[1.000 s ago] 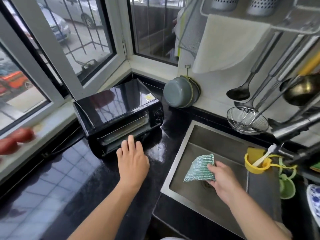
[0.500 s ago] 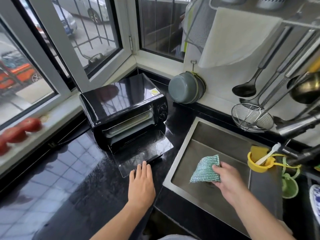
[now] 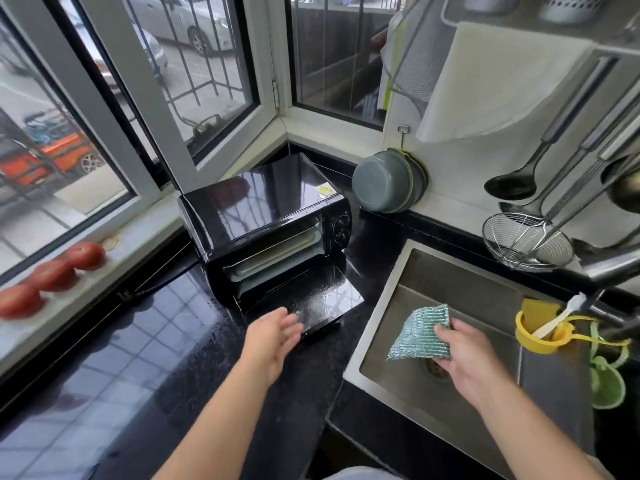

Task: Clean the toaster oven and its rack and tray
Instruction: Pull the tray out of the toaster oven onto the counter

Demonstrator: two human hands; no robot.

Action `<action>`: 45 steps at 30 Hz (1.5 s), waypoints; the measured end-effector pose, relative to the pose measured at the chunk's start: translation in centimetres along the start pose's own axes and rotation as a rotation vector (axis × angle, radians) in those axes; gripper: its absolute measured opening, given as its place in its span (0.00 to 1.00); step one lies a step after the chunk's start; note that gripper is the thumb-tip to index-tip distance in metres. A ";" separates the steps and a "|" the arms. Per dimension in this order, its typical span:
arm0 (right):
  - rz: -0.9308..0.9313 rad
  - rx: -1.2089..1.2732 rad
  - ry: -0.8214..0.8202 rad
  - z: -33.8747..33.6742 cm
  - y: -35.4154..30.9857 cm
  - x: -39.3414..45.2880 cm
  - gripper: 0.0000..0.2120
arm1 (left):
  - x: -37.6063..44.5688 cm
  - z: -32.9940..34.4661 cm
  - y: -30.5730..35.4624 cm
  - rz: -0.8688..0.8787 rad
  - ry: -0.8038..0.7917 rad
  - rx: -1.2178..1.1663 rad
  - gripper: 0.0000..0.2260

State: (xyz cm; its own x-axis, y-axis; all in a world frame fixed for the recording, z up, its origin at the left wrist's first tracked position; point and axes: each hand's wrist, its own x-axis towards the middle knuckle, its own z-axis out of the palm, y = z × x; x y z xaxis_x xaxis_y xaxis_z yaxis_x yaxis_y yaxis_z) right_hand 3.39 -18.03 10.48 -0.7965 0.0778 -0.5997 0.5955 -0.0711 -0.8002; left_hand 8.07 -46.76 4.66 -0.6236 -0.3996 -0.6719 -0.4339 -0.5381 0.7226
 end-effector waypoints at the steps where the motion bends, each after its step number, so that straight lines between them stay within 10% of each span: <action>1: -0.004 0.001 -0.001 0.3 -0.1 -0.1 0.10 | 1.4 0.0 1.0 -0.073 -0.001 -0.196 0.14; 15: 0.016 -0.005 0.080 -1.2 0.8 -0.6 0.09 | 11.3 2.9 6.4 -0.045 0.326 -0.629 0.06; 31: 0.068 -0.089 -0.155 -5.8 3.3 -2.2 0.10 | -8.1 2.2 -10.0 -0.038 0.276 -0.674 0.09; 45: 0.106 -0.345 -0.449 0.3 5.8 -4.8 0.09 | -17.4 -13.1 -18.3 0.004 0.595 -0.888 0.15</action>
State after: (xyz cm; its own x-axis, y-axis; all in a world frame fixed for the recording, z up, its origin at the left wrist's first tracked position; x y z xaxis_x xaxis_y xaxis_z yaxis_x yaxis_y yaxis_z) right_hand 10.67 -19.10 8.70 -0.6518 -0.3472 -0.6742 0.6144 0.2794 -0.7378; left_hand 35.36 -39.69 1.02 -0.1025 -0.5712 -0.8144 0.3460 -0.7880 0.5092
